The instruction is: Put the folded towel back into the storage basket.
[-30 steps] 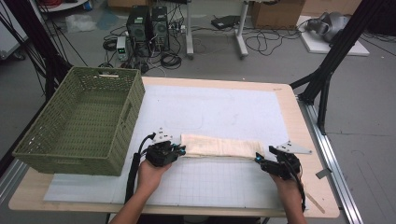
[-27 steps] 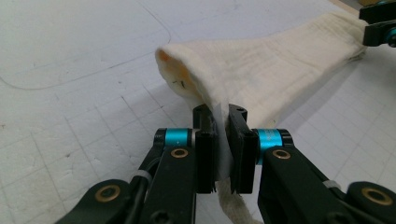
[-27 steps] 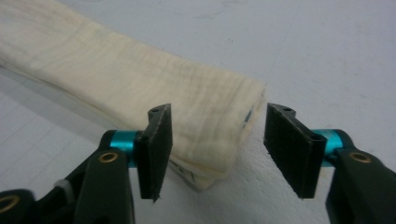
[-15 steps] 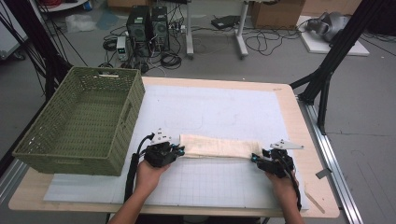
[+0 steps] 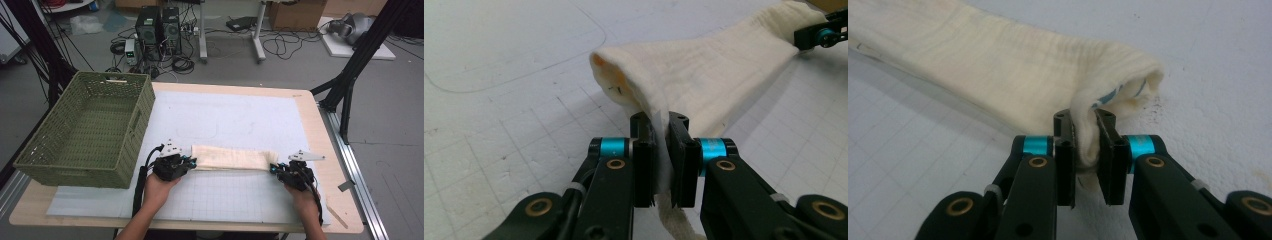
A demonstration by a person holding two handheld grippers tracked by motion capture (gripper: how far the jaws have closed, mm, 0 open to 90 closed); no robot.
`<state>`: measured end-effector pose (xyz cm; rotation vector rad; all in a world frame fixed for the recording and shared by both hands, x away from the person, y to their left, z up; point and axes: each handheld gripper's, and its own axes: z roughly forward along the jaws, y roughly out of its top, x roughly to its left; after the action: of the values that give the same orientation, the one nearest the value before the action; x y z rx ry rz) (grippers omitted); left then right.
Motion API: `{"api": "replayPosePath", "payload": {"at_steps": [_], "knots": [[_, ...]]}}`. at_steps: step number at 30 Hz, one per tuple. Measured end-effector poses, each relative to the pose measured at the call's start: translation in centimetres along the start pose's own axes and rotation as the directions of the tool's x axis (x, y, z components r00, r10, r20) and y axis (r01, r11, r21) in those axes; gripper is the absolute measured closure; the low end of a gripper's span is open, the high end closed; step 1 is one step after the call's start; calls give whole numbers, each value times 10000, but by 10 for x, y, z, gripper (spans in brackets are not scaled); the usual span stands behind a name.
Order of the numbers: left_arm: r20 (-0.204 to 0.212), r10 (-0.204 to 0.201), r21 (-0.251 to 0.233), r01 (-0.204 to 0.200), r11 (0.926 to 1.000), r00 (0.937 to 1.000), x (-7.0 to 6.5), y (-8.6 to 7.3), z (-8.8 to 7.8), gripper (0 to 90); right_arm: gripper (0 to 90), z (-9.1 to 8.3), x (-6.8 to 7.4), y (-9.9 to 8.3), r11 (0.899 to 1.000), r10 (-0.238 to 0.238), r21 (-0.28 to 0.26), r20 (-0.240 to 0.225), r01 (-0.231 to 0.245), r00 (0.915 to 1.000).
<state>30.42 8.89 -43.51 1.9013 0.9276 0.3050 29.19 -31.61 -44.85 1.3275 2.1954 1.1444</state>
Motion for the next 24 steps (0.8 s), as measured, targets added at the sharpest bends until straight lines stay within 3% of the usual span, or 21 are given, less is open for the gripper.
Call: {"api": "replayPosePath", "payload": {"at_steps": [6, 15, 24], "knots": [[26, 21, -290, -20, 9996, 10000, 1, 3, -11, 821, 805, -4, 2, 2, 9989, -358, -316, -317, 348, 9989], [11, 402, -889, -399, 9952, 9992, -3, 13, -35, 822, 807, -15, 7, 14, 9890, -914, -1217, -589, 837, 9941], [163, 608, -1439, -578, 9879, 9980, -8, 24, -52, 821, 812, -35, 6, 31, 9667, -1363, -2279, -724, 1167, 9880]]}}
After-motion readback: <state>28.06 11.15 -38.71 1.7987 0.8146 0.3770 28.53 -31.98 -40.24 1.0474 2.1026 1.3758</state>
